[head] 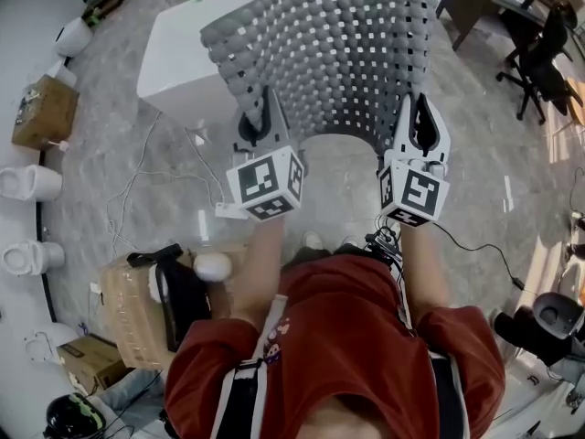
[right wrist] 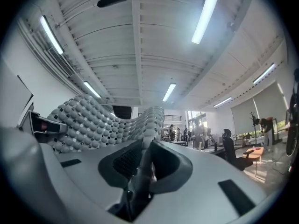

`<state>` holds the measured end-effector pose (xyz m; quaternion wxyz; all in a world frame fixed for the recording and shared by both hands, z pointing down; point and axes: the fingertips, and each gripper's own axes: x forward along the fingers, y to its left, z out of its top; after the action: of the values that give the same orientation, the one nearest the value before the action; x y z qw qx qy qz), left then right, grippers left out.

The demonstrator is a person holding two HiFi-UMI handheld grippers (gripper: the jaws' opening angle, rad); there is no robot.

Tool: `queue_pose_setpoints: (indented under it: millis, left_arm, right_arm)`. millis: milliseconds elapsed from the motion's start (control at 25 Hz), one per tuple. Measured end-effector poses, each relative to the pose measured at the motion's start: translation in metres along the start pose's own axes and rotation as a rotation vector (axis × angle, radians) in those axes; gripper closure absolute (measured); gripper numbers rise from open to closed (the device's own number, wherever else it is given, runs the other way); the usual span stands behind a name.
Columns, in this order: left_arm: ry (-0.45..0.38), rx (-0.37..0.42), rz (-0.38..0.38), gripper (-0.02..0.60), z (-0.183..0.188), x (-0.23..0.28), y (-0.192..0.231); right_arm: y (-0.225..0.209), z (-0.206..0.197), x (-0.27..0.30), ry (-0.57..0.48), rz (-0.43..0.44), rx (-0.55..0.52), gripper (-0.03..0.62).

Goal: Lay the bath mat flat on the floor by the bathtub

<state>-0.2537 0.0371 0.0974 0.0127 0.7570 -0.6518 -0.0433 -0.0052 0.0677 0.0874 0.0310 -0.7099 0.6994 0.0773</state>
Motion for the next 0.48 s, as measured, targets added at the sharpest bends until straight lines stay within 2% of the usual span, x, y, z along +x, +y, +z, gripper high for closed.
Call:
queue_pose_setpoints:
  millis: [280, 480]
  left_arm:
    - [0.017, -0.030, -0.050, 0.518, -0.013, 0.004, 0.019]
    - [0.036, -0.043, -0.102, 0.518, -0.026, 0.013, 0.014]
  right_arm:
    - [0.018, -0.011, -0.003, 0.028, -0.052, -0.025, 0.519]
    - [0.012, -0.019, -0.007, 0.046, -0.101, -0.041, 0.519]
